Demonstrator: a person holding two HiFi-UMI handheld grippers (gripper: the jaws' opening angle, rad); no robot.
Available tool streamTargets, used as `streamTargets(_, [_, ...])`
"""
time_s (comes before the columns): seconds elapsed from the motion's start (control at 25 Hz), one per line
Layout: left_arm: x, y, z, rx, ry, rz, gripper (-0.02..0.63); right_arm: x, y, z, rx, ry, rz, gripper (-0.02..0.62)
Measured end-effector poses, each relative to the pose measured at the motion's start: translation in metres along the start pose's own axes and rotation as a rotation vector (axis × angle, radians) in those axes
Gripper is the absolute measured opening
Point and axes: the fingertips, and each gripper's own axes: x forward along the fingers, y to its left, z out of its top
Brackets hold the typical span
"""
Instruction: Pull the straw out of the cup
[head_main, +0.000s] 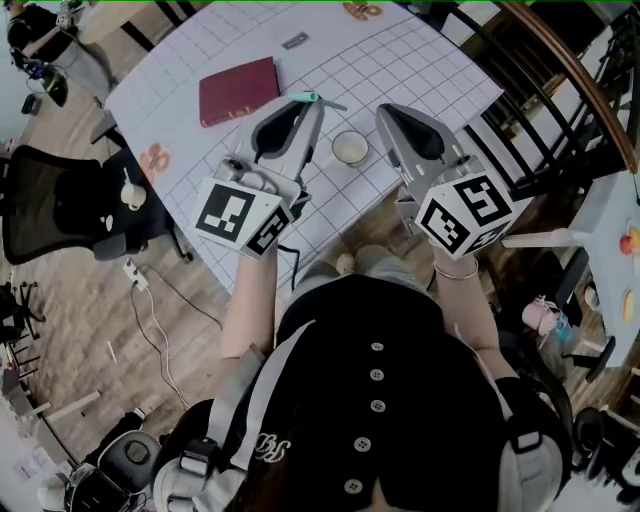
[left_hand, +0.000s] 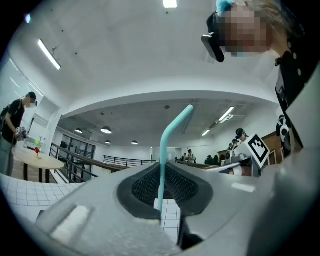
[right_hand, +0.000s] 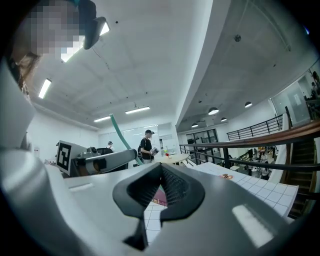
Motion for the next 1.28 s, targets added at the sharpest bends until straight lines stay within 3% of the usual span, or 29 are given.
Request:
streamTargets(0.24, [-0.016,0.007,0.016,0.013,-0.068,0.019,0.029,0.006,0.014,0.018,-0.041,-0.037,0.027,0.0])
streamTargets(0.64, [-0.044,0.012,0.017,-0.03,-0.134,0.028,0.029,0.009,0.034,0.006,-0.034,-0.018,0.073,-0.002])
streamTargets(1.28, [-0.051,0.009,-0.005,-0.079,-0.087,0.011,0.029,0.006,0.036,-0.013,-0.007,0.008,0.066,-0.002])
